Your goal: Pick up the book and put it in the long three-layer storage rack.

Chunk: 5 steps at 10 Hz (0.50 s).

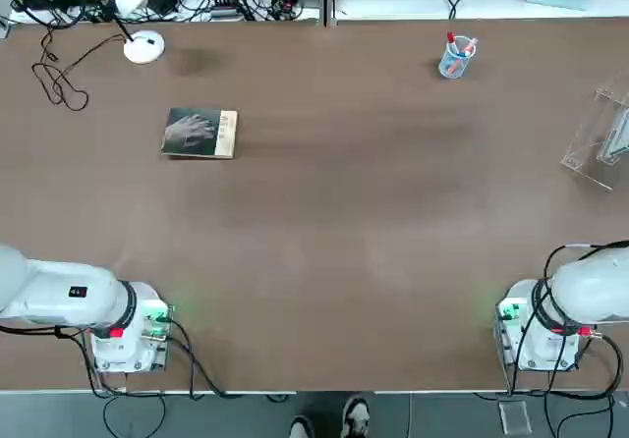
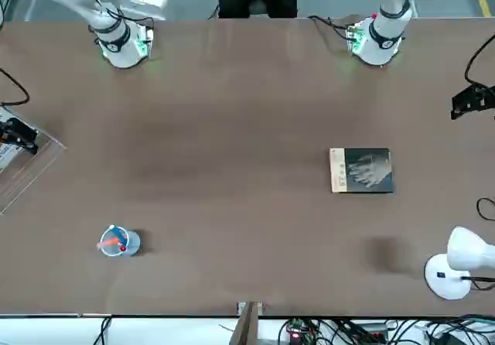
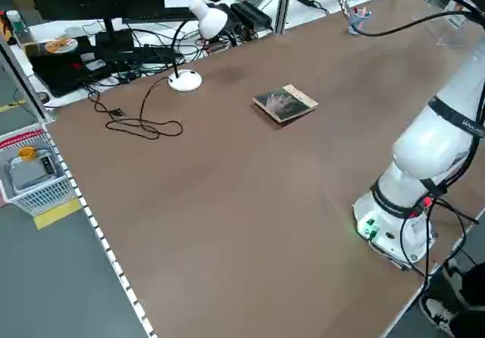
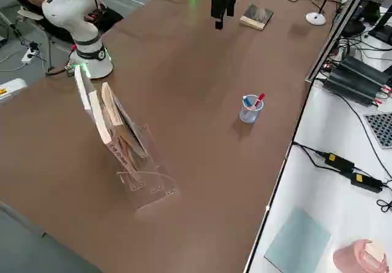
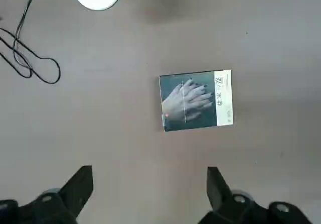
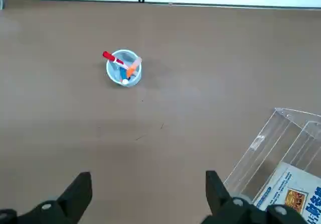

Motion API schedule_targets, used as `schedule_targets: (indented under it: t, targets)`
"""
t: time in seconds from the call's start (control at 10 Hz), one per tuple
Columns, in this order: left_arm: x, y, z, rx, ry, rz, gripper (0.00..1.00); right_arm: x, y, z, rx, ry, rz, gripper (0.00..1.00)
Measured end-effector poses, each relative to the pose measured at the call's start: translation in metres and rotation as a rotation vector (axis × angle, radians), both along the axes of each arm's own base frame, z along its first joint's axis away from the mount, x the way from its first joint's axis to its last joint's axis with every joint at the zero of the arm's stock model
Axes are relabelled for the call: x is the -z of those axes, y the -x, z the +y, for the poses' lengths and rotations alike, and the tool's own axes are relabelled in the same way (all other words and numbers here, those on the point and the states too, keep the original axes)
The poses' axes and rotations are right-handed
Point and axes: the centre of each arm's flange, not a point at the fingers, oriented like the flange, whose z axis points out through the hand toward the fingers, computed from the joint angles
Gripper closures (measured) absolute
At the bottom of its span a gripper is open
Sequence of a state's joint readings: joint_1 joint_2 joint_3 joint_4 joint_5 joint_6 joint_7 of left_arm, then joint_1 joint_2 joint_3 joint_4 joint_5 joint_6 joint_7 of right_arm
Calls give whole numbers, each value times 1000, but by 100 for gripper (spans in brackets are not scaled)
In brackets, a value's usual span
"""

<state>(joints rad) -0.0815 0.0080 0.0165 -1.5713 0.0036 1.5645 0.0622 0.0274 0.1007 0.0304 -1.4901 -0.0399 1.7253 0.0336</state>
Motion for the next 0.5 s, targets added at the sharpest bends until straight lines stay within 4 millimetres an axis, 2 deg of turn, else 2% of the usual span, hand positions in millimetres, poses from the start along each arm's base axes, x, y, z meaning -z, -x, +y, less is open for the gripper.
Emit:
schedule_targets:
  t: [0.5]
  targets:
    - [-1, 0, 0, 2, -4, -2, 0, 2, 1, 2, -3, 1, 12, 0]
